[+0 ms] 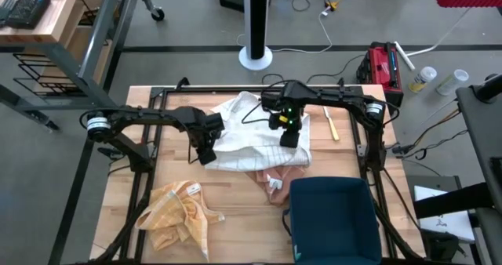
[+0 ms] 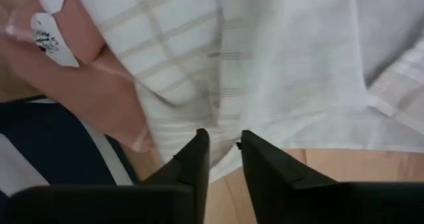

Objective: Fold towel
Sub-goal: Fold the white towel

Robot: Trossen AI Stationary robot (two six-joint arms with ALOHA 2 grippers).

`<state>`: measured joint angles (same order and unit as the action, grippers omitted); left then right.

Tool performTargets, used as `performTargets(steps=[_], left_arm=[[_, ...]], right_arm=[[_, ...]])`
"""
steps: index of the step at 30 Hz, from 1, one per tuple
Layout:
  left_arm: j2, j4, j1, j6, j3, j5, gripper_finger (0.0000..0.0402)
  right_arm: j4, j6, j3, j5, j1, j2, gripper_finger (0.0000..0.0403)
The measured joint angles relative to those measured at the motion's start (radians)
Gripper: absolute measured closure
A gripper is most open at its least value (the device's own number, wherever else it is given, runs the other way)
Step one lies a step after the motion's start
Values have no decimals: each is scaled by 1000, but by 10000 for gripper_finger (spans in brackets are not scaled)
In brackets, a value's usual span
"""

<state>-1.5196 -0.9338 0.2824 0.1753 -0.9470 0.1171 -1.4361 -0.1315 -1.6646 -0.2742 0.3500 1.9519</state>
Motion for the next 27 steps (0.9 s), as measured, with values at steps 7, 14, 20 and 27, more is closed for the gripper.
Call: performTargets(steps=[7,14,20,27], left_arm=[[11,-38,-45,26,-1,-1,323],[49,-49,-47,64,-2,-2,313],[79,106,-49,96,4,-6,321],[50,418,-50,47,38,-23,326]], right_arm=[[9,54,0,209,-13,-44,268],[40,106,0,302,48,-63,270],[139,106,0,189,49,-63,295],[251,159,0,167,-6,-63,337]])
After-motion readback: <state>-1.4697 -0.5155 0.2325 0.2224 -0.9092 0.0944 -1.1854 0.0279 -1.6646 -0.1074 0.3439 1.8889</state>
